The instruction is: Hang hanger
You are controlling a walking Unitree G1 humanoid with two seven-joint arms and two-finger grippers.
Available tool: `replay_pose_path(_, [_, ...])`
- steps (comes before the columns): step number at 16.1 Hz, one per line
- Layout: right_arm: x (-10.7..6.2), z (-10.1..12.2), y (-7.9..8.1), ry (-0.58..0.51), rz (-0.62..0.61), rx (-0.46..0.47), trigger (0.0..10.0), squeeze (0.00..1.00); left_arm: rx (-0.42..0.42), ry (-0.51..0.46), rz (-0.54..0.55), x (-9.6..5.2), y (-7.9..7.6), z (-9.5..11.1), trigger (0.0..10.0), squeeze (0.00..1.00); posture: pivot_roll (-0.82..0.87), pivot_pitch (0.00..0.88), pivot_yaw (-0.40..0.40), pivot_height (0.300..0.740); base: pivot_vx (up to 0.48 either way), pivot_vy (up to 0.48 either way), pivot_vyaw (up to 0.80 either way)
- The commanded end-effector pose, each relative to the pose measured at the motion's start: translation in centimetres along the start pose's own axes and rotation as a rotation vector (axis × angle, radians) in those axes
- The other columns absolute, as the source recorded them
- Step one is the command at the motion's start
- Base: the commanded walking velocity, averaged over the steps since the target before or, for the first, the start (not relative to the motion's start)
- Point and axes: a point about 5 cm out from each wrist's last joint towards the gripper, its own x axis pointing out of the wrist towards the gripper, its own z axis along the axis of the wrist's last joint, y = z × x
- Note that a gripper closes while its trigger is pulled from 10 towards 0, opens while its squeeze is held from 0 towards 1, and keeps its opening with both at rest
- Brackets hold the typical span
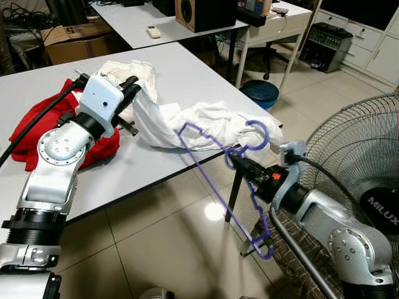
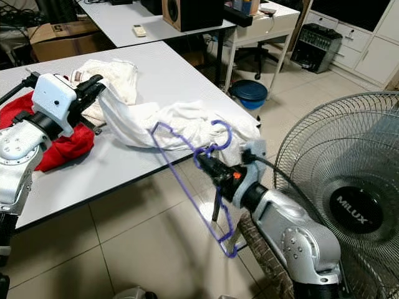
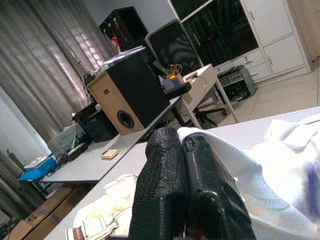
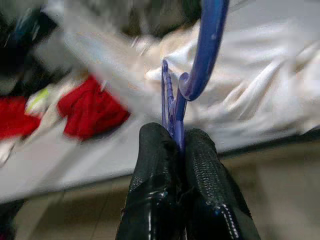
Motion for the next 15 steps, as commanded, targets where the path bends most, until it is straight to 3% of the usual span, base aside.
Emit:
replay_pose_path(1, [-0.4,1.9,-1.1,-0.129,-0.061,-0.004,10.0,0.00,0.033,0.027,-0.005,-0.4,0.3,-0.1,0.0,0.00,-0.11,0.017,0.002,0.740,0.000,0.000,0.00])
replay_pose_path(2, [-0.8,3.4,-0.8,-0.230,-0.010,0.044,10.0,0.00,0.016,0.145,0.055,-0.9,1.0,-1.8,0.0,0.00,-0.11,0.016,0.004,0.740,0.000,0.000,0.00])
replay_pose_path(4, [-1.1,3.4,-0.7,-0.212,0.013,0.029,10.0,0.00,-0.017,0.258,0.132,-1.9,1.5,-3.9,0.0,0.00,-0.11,0.017,0.005,0.740,0.000,0.000,0.00])
replay_pose_path(5, [-1.3,3.0,-0.9,-0.178,0.004,0.013,10.0,0.00,-0.058,0.321,0.134,-2.4,1.1,-5.1,0.0,0.00,-0.11,0.016,0.005,0.740,0.000,0.000,0.00])
replay_pose_path(6, [-1.4,2.7,-1.0,-0.171,0.006,0.020,10.0,0.00,-0.066,0.389,0.082,-3.1,-0.1,-6.3,10.0,0.00,-0.11,0.016,0.005,0.740,0.000,0.000,0.00])
replay_pose_path(8, [-1.2,2.6,-0.7,-0.171,0.020,0.024,10.0,0.00,-0.119,0.379,0.038,-3.4,-1.0,-6.3,10.0,0.00,-0.12,0.017,0.005,0.740,0.000,0.000,0.00])
replay_pose_path(9, [-1.2,2.4,-0.5,-0.157,0.042,0.025,10.0,0.00,-0.147,0.390,0.032,-3.6,-1.1,-6.3,10.0,1.00,-0.12,0.017,0.005,0.740,0.000,0.000,0.00])
replay_pose_path(13, [-1.0,2.0,-0.2,-0.136,0.054,0.016,10.0,0.00,-0.145,0.378,-0.137,-4.3,-1.2,-5.8,10.0,1.00,-0.12,0.011,0.002,0.740,0.000,0.000,0.00])
replay_pose_path(15, [-0.7,2.1,0.0,-0.133,0.065,0.007,10.0,0.00,-0.139,0.361,-0.324,-5.6,-1.1,-5.6,10.0,1.00,-0.12,0.003,0.003,0.740,0.000,0.000,0.00])
